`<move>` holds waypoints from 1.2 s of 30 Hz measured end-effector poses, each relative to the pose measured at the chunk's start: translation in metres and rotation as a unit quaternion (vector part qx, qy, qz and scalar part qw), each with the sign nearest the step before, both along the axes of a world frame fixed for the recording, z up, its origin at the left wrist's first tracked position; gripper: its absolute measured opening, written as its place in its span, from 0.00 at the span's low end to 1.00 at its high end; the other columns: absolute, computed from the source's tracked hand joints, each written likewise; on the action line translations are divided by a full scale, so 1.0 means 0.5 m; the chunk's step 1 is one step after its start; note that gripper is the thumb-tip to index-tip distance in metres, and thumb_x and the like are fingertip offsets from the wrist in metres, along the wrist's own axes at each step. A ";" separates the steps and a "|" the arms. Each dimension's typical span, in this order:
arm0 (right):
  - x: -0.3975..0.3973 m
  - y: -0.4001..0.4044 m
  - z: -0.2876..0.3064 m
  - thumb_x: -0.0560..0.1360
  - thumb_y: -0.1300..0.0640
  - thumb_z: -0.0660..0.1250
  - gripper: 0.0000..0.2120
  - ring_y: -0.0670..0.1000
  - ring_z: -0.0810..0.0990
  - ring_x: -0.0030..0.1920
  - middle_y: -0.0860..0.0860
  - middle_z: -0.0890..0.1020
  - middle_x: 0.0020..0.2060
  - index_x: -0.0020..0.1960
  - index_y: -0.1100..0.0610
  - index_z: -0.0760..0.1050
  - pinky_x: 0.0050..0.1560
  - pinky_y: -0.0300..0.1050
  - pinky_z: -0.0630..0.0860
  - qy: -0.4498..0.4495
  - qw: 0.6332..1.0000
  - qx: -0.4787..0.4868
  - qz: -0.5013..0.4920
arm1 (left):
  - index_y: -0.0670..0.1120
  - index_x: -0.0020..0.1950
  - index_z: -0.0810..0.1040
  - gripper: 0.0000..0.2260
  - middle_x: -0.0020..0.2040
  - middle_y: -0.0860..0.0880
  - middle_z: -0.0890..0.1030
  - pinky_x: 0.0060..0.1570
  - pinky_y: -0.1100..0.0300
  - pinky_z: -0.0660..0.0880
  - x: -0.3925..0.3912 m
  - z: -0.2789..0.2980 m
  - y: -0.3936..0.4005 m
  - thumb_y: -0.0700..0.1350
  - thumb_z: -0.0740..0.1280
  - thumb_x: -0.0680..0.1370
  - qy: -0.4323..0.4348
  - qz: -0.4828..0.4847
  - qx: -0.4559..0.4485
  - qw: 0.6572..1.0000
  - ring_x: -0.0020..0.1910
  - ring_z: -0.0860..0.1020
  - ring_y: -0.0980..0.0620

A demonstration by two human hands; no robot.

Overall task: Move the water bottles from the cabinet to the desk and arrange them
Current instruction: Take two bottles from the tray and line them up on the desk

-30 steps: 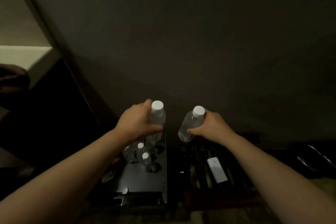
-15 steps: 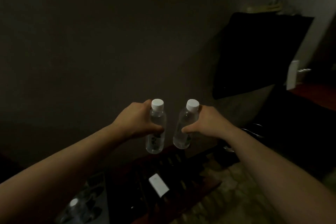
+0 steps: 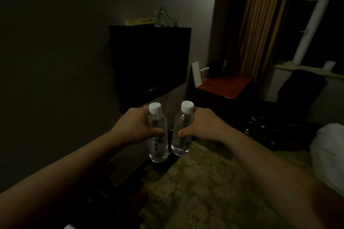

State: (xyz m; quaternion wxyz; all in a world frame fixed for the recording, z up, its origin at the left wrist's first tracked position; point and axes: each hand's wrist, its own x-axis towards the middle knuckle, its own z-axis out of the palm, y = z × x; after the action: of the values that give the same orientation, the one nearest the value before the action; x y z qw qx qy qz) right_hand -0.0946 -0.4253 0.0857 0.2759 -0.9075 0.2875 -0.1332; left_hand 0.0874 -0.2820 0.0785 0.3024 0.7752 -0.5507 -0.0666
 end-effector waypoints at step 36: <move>-0.194 -1.301 0.036 0.67 0.58 0.79 0.17 0.47 0.82 0.49 0.47 0.82 0.48 0.48 0.44 0.75 0.52 0.50 0.82 -0.087 0.964 0.050 -0.245 | 0.54 0.56 0.76 0.24 0.49 0.57 0.81 0.48 0.54 0.80 -0.057 0.009 -1.519 0.60 0.77 0.65 -0.019 -0.263 -0.032 0.964 0.48 0.80 0.58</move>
State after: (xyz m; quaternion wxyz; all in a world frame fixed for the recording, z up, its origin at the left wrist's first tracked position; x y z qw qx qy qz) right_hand -0.1915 -1.0759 0.1038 0.3037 -0.7791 0.4826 -0.2604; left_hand 0.0591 -1.0416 0.0828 0.2884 0.5937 -0.7430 -0.1111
